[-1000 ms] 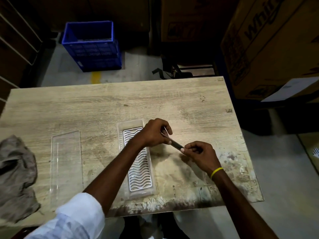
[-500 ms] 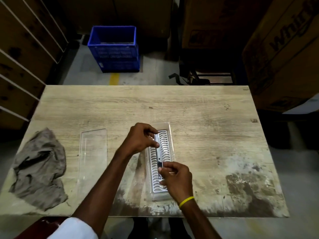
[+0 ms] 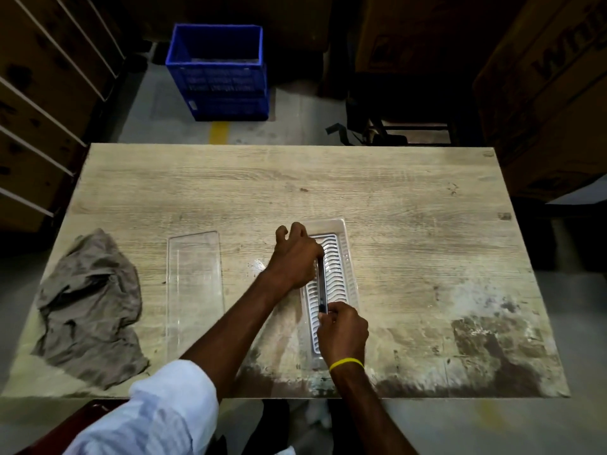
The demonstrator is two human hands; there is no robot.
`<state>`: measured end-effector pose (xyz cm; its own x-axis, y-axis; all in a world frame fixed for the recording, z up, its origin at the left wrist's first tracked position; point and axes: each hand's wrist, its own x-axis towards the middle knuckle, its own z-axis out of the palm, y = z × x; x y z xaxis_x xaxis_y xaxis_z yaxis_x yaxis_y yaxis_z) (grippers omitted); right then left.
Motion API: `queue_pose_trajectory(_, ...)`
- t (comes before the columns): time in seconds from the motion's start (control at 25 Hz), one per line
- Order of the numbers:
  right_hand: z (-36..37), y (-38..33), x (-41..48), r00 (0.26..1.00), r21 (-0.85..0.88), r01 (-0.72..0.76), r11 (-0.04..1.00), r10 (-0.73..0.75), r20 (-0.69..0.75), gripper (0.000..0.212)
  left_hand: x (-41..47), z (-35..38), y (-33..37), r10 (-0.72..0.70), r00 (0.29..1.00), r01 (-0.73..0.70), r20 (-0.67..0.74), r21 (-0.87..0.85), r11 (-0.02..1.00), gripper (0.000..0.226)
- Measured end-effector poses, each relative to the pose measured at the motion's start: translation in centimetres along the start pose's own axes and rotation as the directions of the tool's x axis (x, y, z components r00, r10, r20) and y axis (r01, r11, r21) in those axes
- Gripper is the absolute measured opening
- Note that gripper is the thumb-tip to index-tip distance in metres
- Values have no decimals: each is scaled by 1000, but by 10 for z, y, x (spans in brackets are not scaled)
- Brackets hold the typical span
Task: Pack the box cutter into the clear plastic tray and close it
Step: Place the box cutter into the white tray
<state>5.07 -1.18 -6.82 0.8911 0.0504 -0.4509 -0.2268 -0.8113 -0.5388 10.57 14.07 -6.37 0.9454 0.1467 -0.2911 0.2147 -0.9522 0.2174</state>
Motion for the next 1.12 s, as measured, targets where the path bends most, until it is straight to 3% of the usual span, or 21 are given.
queue_pose_trajectory(0.32,6,5,10,997,-281,74,957,-71,22,24,1,14,-3,36,996,-35,83,-15,999,39)
queue_pose_trajectory(0.68,0,2,11,983,-344,181,921,-162,81,26,2,21,-5,55,997,-56,49,24,998,37)
queue_pose_trajectory(0.8,-15,8,5,950,-283,311,907,-306,64,20,-1,19,-8,66,994,-71,-92,-55,996,39)
queue_pose_trajectory(0.92,-45,31,-13,900,-210,374,903,-408,-154,14,1,13,-20,-61,923,-12,-381,-188,982,50)
queue_pose_trajectory(1.0,-66,49,-27,951,-197,233,952,-266,-158,30,8,9,-37,-183,913,90,-365,-257,962,57)
queue_pose_trajectory(1.08,-67,77,-30,999,-183,-6,983,-1,-36,41,15,10,-51,-263,939,149,-222,-426,892,57)
queue_pose_trajectory(1.12,-63,88,-30,992,-45,-109,993,112,65,41,17,10,-55,-282,946,154,-160,-546,824,55)
